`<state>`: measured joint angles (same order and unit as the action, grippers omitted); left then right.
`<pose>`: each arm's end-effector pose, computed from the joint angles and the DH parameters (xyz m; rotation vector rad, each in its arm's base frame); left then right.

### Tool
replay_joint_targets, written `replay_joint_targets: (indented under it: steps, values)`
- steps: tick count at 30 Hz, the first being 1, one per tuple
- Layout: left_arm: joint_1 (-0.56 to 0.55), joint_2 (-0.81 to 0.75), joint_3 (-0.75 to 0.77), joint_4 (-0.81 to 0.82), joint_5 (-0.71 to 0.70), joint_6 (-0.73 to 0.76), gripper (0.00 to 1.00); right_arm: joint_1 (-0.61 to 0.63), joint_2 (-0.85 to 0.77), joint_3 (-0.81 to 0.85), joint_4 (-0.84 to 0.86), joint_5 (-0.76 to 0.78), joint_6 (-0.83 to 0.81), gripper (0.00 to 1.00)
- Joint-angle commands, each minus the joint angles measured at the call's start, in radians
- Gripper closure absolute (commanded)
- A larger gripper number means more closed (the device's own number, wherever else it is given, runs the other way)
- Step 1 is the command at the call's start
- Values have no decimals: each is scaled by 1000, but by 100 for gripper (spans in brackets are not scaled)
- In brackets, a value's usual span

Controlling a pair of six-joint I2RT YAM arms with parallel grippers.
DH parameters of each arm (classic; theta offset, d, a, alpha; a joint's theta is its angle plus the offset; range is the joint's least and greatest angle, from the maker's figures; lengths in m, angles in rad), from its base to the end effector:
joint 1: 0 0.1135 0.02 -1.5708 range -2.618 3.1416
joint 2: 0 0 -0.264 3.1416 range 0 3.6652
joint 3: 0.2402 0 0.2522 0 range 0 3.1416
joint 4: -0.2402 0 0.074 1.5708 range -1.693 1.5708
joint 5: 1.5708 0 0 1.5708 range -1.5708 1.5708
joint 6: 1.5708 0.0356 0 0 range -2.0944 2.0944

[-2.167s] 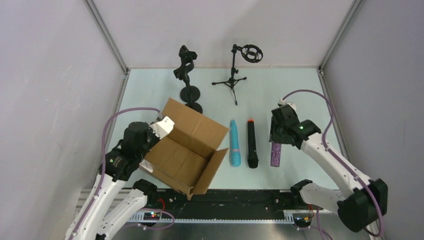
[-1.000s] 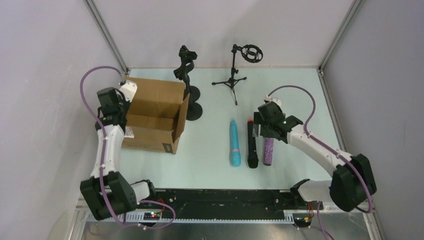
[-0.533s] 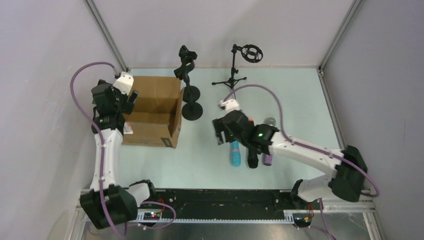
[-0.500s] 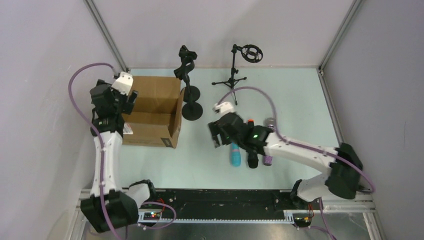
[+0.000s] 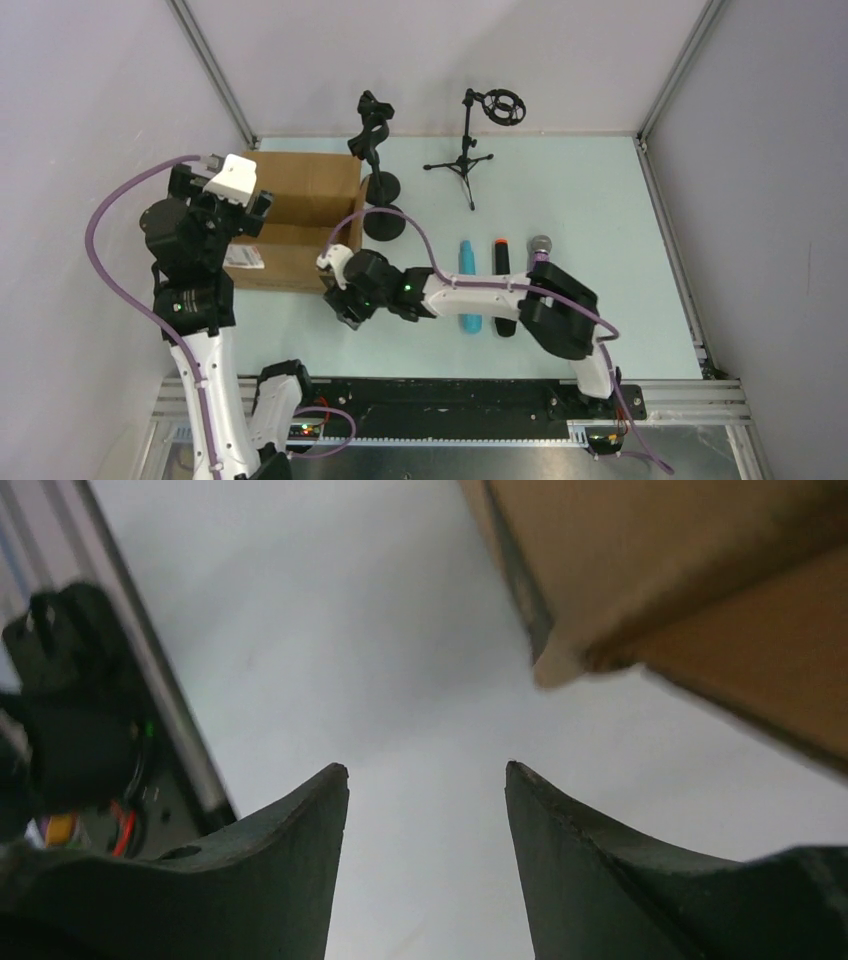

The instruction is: Attach the microphones to the stand

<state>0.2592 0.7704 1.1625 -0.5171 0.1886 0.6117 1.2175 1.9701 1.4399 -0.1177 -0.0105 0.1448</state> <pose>0.1391 0.0300 0.4328 0.4408 1.6602 0.4902 0.1559 0.4239 0.2185 -1.1944 1.9974 0.7382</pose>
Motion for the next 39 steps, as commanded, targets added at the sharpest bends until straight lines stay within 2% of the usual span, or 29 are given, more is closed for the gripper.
replay_joint_targets:
  steps: [1, 4, 7, 10, 12, 15, 20, 22, 28, 30, 34, 39]
  values:
    - [-2, 55, 83, -27, 27, -72, 0, -26, 134, 190, 51, 22, -34, 37]
    - [-1, 79, 121, -37, -3, -80, 0, -42, 230, 301, 79, 153, -13, 38]
    - [0, 80, 132, -62, -8, -42, 0, -50, 350, 484, 39, 276, -3, 35]
    - [3, 50, 97, -100, -7, 14, 0, -77, 428, 631, -79, 429, 56, 32]
    - [4, 20, 43, -132, -2, 87, 0, -91, 444, 666, -92, 460, 78, 30]
    - [14, -18, -76, -164, -1, 189, 0, -97, 412, 590, -42, 459, 61, 27]
    - [40, -54, -223, -191, -30, 238, 0, -111, 366, 500, -20, 453, 105, 25]
    - [51, -60, -261, -205, -53, 242, 1, -101, 318, 417, 22, 446, 114, 25]
    - [64, -74, -438, -213, -127, 393, 4, -34, 122, 108, 191, 446, 121, 23]
    - [64, -27, -472, -181, -135, 384, 2, -17, 57, 38, 216, 455, 128, 23]
    - [65, 161, -463, -3, -141, 289, 0, 3, -69, -83, 232, 478, 153, 23]
    - [38, 419, -293, 41, -212, 216, 0, -3, -225, -197, 231, 548, 175, 22]
